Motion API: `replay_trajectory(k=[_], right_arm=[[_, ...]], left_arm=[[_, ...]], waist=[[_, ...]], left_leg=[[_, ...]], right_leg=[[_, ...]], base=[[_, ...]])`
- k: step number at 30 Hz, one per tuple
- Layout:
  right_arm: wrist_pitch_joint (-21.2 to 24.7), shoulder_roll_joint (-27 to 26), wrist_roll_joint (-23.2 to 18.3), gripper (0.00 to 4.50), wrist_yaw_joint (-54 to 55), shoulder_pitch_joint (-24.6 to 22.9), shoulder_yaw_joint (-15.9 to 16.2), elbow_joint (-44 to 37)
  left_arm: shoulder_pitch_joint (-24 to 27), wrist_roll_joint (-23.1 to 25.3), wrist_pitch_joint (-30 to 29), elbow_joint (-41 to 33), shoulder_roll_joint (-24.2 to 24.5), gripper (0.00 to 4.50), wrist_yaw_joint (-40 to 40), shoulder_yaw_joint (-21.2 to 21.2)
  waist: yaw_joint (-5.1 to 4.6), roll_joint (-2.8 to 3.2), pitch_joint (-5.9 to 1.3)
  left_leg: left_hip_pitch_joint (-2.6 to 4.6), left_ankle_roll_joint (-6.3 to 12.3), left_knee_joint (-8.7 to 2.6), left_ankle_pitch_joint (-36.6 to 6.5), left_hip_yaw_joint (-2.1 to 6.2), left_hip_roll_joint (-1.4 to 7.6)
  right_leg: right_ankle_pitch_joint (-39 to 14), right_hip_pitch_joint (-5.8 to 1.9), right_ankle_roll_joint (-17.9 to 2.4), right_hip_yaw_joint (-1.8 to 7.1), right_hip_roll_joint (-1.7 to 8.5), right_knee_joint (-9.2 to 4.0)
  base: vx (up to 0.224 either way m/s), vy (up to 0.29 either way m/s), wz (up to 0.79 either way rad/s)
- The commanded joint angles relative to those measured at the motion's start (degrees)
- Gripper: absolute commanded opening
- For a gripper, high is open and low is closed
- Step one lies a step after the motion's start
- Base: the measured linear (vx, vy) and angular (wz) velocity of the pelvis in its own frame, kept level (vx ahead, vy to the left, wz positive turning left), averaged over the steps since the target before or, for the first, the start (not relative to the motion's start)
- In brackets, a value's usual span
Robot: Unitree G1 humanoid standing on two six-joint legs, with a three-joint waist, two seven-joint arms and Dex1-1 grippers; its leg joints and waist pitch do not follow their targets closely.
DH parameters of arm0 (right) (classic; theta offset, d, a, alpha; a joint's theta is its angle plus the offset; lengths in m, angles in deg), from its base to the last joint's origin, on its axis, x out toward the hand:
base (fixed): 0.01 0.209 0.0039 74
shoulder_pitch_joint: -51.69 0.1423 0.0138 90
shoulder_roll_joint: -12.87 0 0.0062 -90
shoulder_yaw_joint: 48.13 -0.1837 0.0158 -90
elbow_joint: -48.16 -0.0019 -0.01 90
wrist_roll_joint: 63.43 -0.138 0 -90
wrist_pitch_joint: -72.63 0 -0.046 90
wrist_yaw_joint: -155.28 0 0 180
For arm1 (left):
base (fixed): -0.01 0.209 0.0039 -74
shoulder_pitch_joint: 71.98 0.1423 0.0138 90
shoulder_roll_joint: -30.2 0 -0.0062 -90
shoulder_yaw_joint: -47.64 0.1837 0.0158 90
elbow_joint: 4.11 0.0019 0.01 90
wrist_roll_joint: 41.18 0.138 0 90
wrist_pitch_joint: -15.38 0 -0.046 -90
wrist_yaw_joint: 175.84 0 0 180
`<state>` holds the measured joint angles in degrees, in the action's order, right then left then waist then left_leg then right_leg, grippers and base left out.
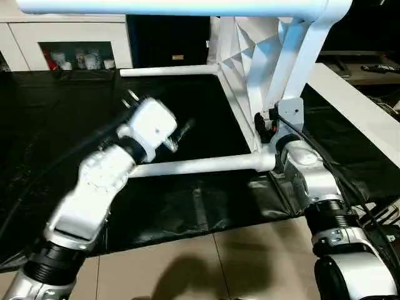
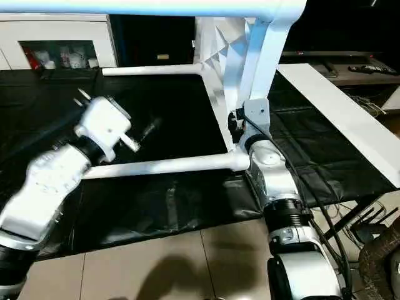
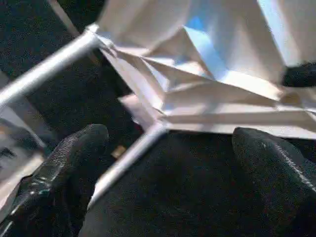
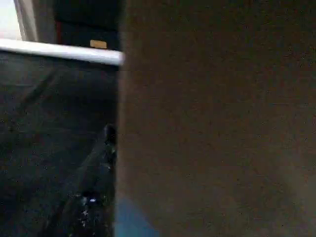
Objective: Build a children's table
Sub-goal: Flip table
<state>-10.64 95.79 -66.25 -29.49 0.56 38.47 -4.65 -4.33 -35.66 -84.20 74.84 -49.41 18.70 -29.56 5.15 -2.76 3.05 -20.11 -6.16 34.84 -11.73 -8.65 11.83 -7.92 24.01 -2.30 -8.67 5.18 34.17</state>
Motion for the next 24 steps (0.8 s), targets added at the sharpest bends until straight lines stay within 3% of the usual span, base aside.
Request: replay_trajectory(k=[1, 3, 4, 5, 6, 7, 8, 11, 13, 16, 19, 22, 24], right_arm=[[-0.88, -0.14, -0.76, 2.41, 0.01, 0.93, -0.91, 0.71], [-1.51, -0.18, -0.27, 2.27, 0.17, 1.08, -0.59, 1.20], [-2.21, -0.07, 0.36, 2.19, 0.36, 1.30, -0.20, 1.81], [-3.28, 0.08, 1.23, 2.12, 0.65, 1.63, 0.33, 2.73], [-3.78, 0.16, 1.52, 2.08, 0.80, 1.78, 0.46, 3.12], [-4.14, 0.21, 1.54, 2.08, 0.91, 1.88, 0.45, 3.38], [-4.16, 0.21, 1.53, 2.05, 0.92, 1.89, 0.44, 3.40], [-4.68, 0.81, 1.71, 1.98, 0.63, 2.14, 0.21, 3.84], [-4.84, 1.03, 2.00, 1.97, 0.44, 2.18, 0.20, 3.78], [-5.64, 1.48, 1.74, 1.96, 0.03, 2.68, 0.00, 4.20], [-6.14, 2.26, 2.30, 1.96, -0.11, 2.93, 0.50, 3.88], [-6.17, 2.94, 2.80, 1.95, -0.34, 3.20, 0.90, 3.59], [-5.39, 2.94, 2.17, 1.95, -0.96, 3.45, 0.60, 2.84]], left_arm=[[0.19, -3.20, 3.08, -0.68, -1.33, 4.50, 2.02, -2.21], [1.33, -2.60, 6.30, 0.39, -1.09, 4.50, 1.51, -2.30], [1.99, 0.53, 9.73, 2.08, -0.05, 4.50, -0.56, -1.61], [2.67, 8.59, 15.67, 5.18, 2.58, 4.50, -6.47, 0.16], [2.90, 12.83, 19.58, 6.29, 3.77, 4.50, -10.25, 0.53], [2.83, 15.51, 22.56, 6.84, 4.39, 4.50, -13.04, 0.43], [2.82, 15.64, 22.77, 6.85, 4.41, 4.50, -13.22, 0.40], [1.27, 25.00, 22.30, 1.60, 5.62, 4.50, -22.51, -1.50], [0.55, 28.08, 22.30, -0.12, 5.68, 4.50, -25.26, -2.69], [-1.44, 31.59, 23.38, 0.01, 5.48, 4.50, -29.37, -5.63], [-4.18, 32.39, 21.93, 1.44, 5.74, 4.50, -30.50, -7.35], [-7.14, 33.36, 17.78, 3.69, 5.95, 4.50, -30.31, -8.07], [-8.96, 33.70, 15.44, 5.84, 6.31, 4.50, -29.78, -8.13]], waist=[[0.25, 0.31, -4.14], [0.39, 0.10, -4.14], [0.32, 0.16, -4.19], [0.37, 0.35, -4.02], [0.00, 0.28, -3.98], [0.06, 0.41, -4.04], [0.13, 0.52, -4.05], [0.27, 0.63, -4.10], [0.36, 0.57, -4.03], [0.47, 0.50, -4.07], [0.64, 0.42, -4.09], [0.95, 0.68, -4.20], [1.00, 0.55, -4.21]], left_leg=[[-0.50, -0.30, -4.02, -10.16, -0.12, 0.81], [-0.62, -0.24, -4.06, -10.08, -0.06, 0.84], [-0.60, -0.23, -4.08, -10.26, -0.10, 0.87], [-0.63, 0.13, -4.16, -10.49, 0.01, 0.82], [-0.75, 0.20, -4.20, -11.43, 0.02, 0.72], [-0.40, 0.19, -4.10, -11.69, -0.01, 0.70], [-0.34, 0.14, -4.13, -11.56, 0.00, 0.73], [-0.06, -0.44, -4.24, -11.47, 0.22, 1.33], [-0.19, -0.35, -4.17, -11.56, 0.24, 1.28], [-0.38, -0.08, -3.94, -11.36, 0.10, 0.87], [-0.35, 0.25, -3.79, -10.95, 0.04, 0.74], [-0.36, 0.11, -3.76, -10.56, 0.15, 0.85], [-0.44, 0.13, -3.76, -10.44, 0.13, 0.80]], right_leg=[[-22.38, -3.76, -1.20, 3.30, 3.47, -4.04], [-22.10, -3.75, -1.66, 3.28, 3.50, -4.02], [-21.98, -3.79, -1.73, 3.34, 3.49, -3.82], [-22.14, -3.57, -1.41, 3.26, 3.31, -4.12], [-23.27, -3.77, -0.10, 3.26, 3.16, -4.14], [-24.16, -3.50, 0.85, 3.22, 3.10, -4.34], [-24.26, -3.51, 0.86, 3.21, 3.15, -4.35], [-21.15, -3.45, -1.63, 3.37, 3.31, -3.63], [-19.85, -3.60, -2.88, 3.45, 3.40, -3.45], [-21.29, -3.61, -2.65, 3.43, 3.42, -3.61], [-22.19, -3.43, -2.12, 3.33, 3.32, -3.73], [-20.94, -3.38, -2.68, 3.40, 3.42, -3.43], [-20.35, -3.42, -2.87, 3.43, 3.36, -3.35]], base=[[0.000, 0.000, 0.00], [0.000, 0.000, 0.00], [0.000, 0.000, 0.00], [0.000, 0.000, 0.00], [0.000, 0.000, 0.00], [0.000, 0.000, 0.00], [0.000, 0.000, 0.00], [0.000, 0.000, 0.00], [0.000, 0.000, 0.00], [0.000, 0.000, 0.00], [0.000, 0.000, 0.00], [0.000, 0.000, 0.00], [0.000, 0.000, 0.00]])
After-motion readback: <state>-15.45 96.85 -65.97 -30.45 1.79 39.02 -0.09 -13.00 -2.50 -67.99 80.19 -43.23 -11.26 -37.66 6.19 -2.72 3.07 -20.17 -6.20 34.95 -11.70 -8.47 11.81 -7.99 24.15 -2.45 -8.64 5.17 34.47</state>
